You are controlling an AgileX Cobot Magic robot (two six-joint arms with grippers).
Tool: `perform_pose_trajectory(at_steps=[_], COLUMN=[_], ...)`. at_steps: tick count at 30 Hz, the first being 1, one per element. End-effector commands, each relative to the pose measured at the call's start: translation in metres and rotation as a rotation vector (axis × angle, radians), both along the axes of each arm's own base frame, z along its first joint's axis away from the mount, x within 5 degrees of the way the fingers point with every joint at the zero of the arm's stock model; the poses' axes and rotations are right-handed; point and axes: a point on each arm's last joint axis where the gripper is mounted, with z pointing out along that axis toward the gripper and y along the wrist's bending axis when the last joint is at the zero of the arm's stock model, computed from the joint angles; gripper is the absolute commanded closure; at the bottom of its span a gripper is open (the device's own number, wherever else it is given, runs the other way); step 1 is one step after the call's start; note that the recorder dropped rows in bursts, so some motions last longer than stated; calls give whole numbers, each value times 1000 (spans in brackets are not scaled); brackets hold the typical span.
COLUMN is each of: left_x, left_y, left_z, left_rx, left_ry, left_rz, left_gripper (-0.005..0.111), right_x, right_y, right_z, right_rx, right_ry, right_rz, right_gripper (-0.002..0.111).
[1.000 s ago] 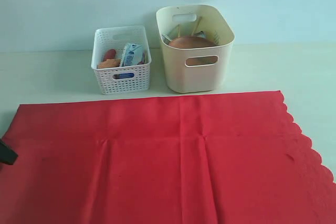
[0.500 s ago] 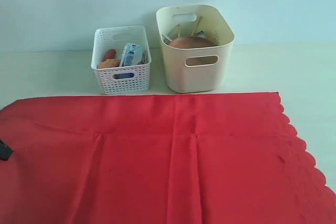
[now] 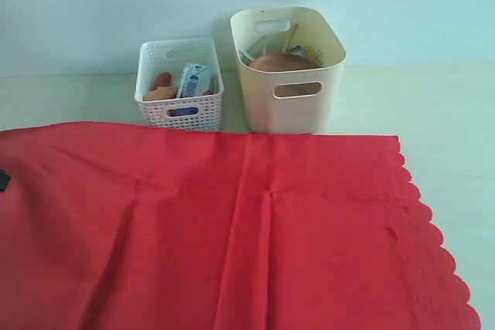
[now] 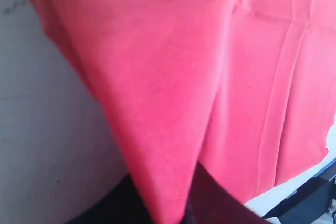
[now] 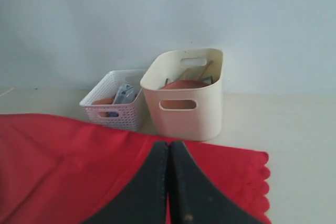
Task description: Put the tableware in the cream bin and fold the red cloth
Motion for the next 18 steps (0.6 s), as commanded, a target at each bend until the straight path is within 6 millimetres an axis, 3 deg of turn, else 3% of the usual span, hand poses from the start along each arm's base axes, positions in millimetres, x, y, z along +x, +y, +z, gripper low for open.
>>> perform_pose_trajectory(at_steps=[1, 6, 11, 18], left_x=[0, -4, -9, -15], left_y=[-22, -46, -66, -92], left_z=[21, 39, 53, 68], left_rx=[0, 10, 14, 17], left_ry=[-53, -106, -126, -161], left_rz=[-27, -93, -123, -185], left_gripper=[107, 107, 107, 107], right_x=[4, 20, 65, 140], right_y=[8, 21, 27, 31], right_z=[-1, 13, 22, -7], right_rx=[-18, -83, -112, -176], right_ry=[105, 292, 445, 685], right_rz=[92, 250, 266, 227], right_gripper=[108, 108, 108, 108])
